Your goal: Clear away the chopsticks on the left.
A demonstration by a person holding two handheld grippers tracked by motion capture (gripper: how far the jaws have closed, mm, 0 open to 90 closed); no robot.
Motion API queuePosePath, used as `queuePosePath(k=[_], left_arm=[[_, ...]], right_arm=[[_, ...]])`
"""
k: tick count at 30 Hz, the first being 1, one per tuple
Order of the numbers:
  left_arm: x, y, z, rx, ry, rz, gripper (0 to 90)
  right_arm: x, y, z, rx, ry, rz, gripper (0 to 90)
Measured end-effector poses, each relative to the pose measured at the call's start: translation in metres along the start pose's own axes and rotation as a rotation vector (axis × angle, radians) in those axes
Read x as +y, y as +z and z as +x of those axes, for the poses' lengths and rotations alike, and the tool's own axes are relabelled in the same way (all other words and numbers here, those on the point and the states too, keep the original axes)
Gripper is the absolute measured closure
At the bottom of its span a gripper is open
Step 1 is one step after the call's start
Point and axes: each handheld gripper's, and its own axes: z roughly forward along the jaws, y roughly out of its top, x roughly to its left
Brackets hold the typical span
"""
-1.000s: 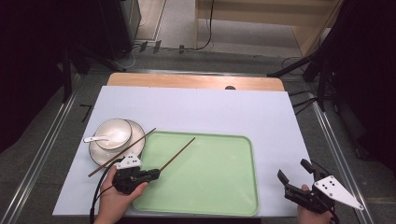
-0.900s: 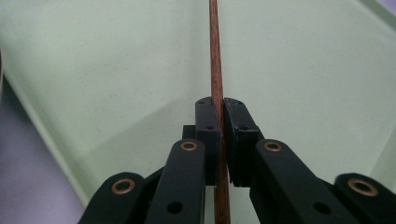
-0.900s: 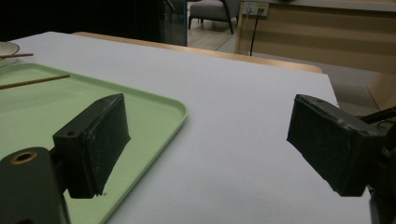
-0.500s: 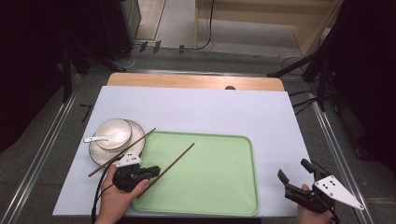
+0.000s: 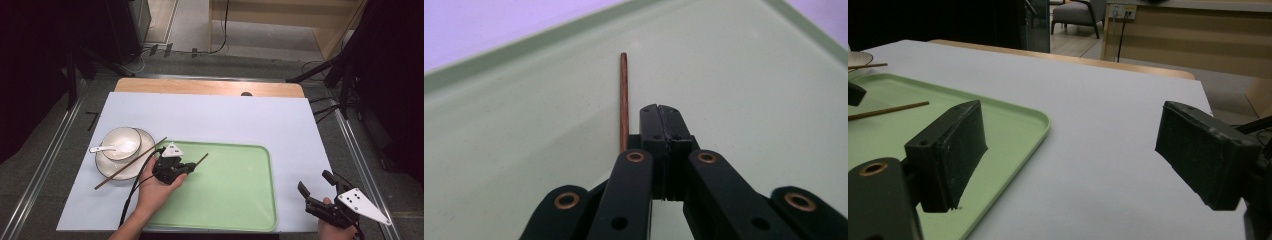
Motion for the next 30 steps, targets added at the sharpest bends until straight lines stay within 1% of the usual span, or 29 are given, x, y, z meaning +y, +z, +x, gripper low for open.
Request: queuePosePath(k=[2,3,5,9,12,14,19,22,24,25,27,30], left_arm=[[0.0,0.006,0.002,0.009,0.0,0.013,90.0],[0.0,0.009,0.003,0.016,-0.006,0.021,90.0],[0.0,0.012,0.005,0.03,-0.009,0.031,90.0],[0.0,0.012,0.009,0.045,-0.018,0.03,90.0],[0.0,0.012,0.01,0.047,-0.02,0.031,90.0],[0.0,0.013,0.009,0.037,-0.024,0.028,90.0],[0.001,0.017,0.006,0.036,-0.007,0.042,90.0],[0.001,0.019,0.008,0.058,-0.016,0.054,90.0],[0.001,0.019,0.009,0.067,-0.02,0.052,90.0],[0.002,0.018,0.01,0.083,-0.022,0.05,90.0],[0.002,0.017,0.013,0.092,-0.035,0.047,90.0],[0.002,0.014,0.018,0.123,-0.041,0.05,90.0]], right_arm=[[0.0,0.001,0.0,0.0,0.002,0.0,13.1],[0.0,0.001,0.0,0.001,0.003,0.0,13.1],[0.0,0.002,0.0,0.004,0.001,0.0,13.1],[0.0,0.002,0.0,0.008,0.003,0.001,13.1],[0.0,0.003,0.0,0.009,0.005,0.001,13.1],[0.0,0.003,0.0,0.01,0.005,0.002,13.1],[0.0,0.004,0.0,0.013,0.001,0.002,13.1],[0.0,0.004,0.0,0.015,0.002,0.003,13.1],[0.0,0.004,0.0,0.015,0.005,0.004,13.1],[0.0,0.004,0.0,0.014,0.005,0.004,13.1],[0.0,0.004,0.0,0.014,0.007,0.004,13.1],[0.0,0.004,-0.001,0.016,0.006,0.004,13.1]])
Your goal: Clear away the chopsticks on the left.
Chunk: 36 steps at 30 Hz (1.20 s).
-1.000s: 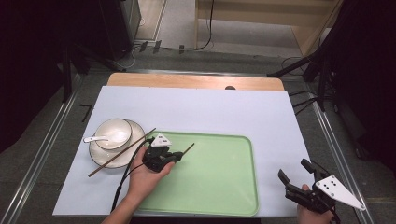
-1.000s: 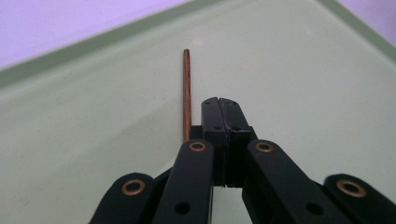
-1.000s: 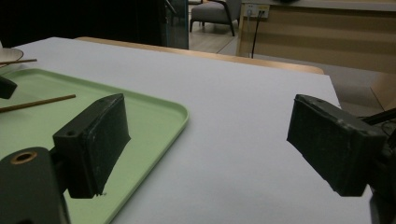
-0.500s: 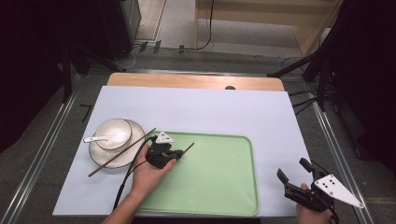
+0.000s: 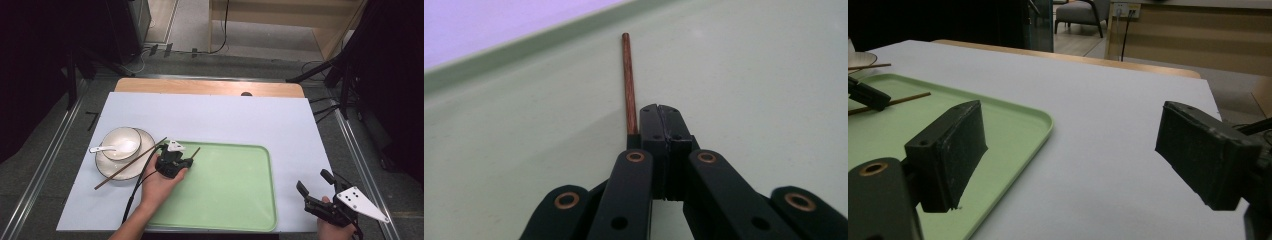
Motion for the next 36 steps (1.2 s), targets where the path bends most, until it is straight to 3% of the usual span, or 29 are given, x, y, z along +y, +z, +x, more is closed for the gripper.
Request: queuePosePath(k=[8,15,20,28,36], left_arm=[[-0.003,-0.008,0.015,0.047,-0.038,-0.002,90.0],[-0.015,-0.022,0.03,0.089,-0.091,-0.014,90.0],[-0.024,-0.031,0.038,0.099,-0.104,-0.019,90.0],[-0.037,-0.04,0.043,0.076,-0.112,-0.048,90.0],[-0.044,-0.044,0.043,0.049,-0.096,-0.065,90.0]], right_arm=[[0.0,0.0,0.0,0.0,-0.001,0.0,13.1],[0.0,0.0,0.0,0.0,-0.001,0.001,13.1],[0.0,0.001,0.001,0.003,-0.007,0.001,13.1],[0.0,0.001,0.002,0.005,-0.005,0.007,13.1],[-0.001,0.001,0.001,0.001,-0.004,0.011,13.1]])
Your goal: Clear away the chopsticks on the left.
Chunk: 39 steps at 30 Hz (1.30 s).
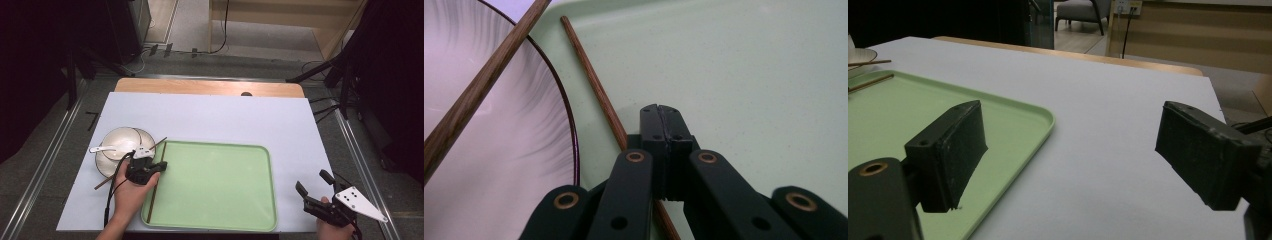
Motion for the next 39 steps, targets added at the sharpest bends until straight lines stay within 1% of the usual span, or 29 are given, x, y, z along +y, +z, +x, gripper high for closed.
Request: queuePosePath(k=[2,4,12,17,22,25,27,31,34,39], left_arm=[[-0.001,-0.001,0.001,-0.006,-0.001,-0.005,89.9],[-0.001,-0.002,0.001,-0.015,0.007,-0.003,88.7],[-0.002,-0.002,-0.001,-0.013,0.021,-0.008,85.2],[-0.002,-0.003,-0.002,-0.014,0.031,-0.003,85.0],[-0.002,-0.006,-0.003,-0.022,0.034,-0.01,83.5],[-0.002,-0.01,-0.002,-0.032,0.034,-0.023,82.0],[-0.002,-0.013,-0.001,-0.05,0.031,-0.036,80.7],[-0.002,-0.021,0.002,-0.064,0.023,-0.057,79.0],[-0.003,-0.027,0.005,-0.073,0.025,-0.069,78.3],[-0.004,-0.041,0.011,-0.071,0.031,-0.102,77.2]], right_arm=[[0.0,0.0,0.0,0.0,0.004,0.0,13.1],[0.0,0.0,0.0,-0.002,0.007,0.001,13.1],[0.0,0.0,0.0,0.004,-0.001,-0.006,13.1],[0.0,-0.001,0.001,0.005,0.002,-0.006,13.1],[0.0,-0.002,0.001,0.003,0.001,-0.008,13.1],[0.001,-0.002,0.001,0.002,-0.001,-0.009,13.1],[0.001,-0.002,0.001,0.001,-0.002,-0.009,13.1],[0.001,-0.002,0.001,0.001,-0.001,-0.008,13.1],[0.001,-0.002,0.001,-0.001,-0.003,-0.008,13.1],[0.001,-0.002,0.001,0.0,-0.003,-0.008,13.1]])
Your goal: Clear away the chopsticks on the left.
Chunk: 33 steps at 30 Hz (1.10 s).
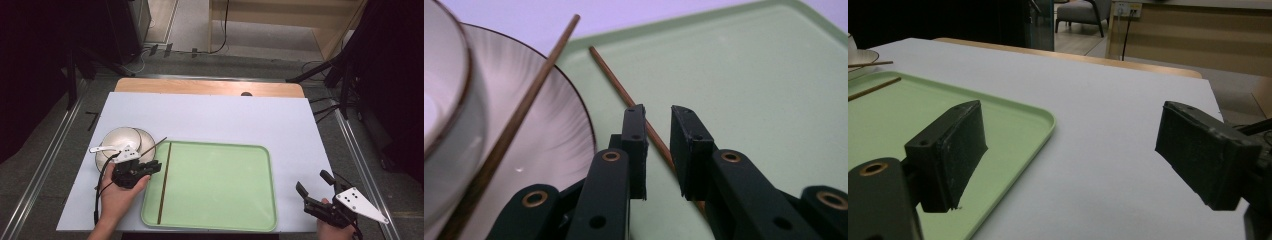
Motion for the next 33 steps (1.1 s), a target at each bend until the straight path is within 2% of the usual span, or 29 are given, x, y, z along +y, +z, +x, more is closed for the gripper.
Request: queuePosePath(k=[6,11,13,19,22,27,33], left_arm=[[-0.003,-0.026,0.015,0.019,0.001,-0.034,75.6],[-0.01,-0.045,0.031,0.039,0.008,-0.037,74.6],[-0.013,-0.051,0.036,0.036,0.01,-0.026,74.3],[-0.017,-0.066,0.047,0.065,0.07,0.019,74.0],[-0.019,-0.073,0.053,0.068,0.078,0.03,75.4],[-0.022,-0.078,0.064,0.071,0.05,0.038,77.5],[-0.026,-0.069,0.069,0.061,0.039,0.077,78.8]], right_arm=[[0.0,-0.001,0.0,0.0,0.001,-0.002,13.1],[0.0,-0.001,0.0,-0.002,0.002,-0.003,13.1],[0.0,0.0,0.0,-0.002,-0.002,-0.003,13.1],[0.001,0.0,0.0,-0.004,-0.003,-0.003,13.1],[0.0,0.0,0.0,-0.003,-0.003,-0.002,13.1],[0.0,0.001,0.0,-0.002,-0.002,0.001,13.1],[0.0,0.002,0.0,0.0,-0.004,0.006,13.1]])
